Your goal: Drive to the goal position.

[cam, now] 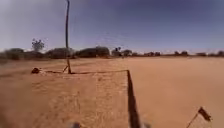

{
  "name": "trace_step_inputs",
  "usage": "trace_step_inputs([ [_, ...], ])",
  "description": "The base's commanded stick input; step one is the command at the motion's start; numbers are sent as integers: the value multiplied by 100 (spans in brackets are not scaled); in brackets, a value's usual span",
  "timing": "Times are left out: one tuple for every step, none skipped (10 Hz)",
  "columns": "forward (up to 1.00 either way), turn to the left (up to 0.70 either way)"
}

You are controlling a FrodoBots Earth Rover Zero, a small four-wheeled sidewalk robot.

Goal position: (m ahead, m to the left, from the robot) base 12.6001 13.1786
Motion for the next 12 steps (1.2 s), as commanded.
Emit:
trace_step_inputs([
  [70,-27],
  [70,-27],
  [70,0],
  [70,0],
  [70,0],
  [70,0],
  [70,0],
  [70,0],
  [70,0],
  [70,0],
  [70,0],
  [70,0],
])
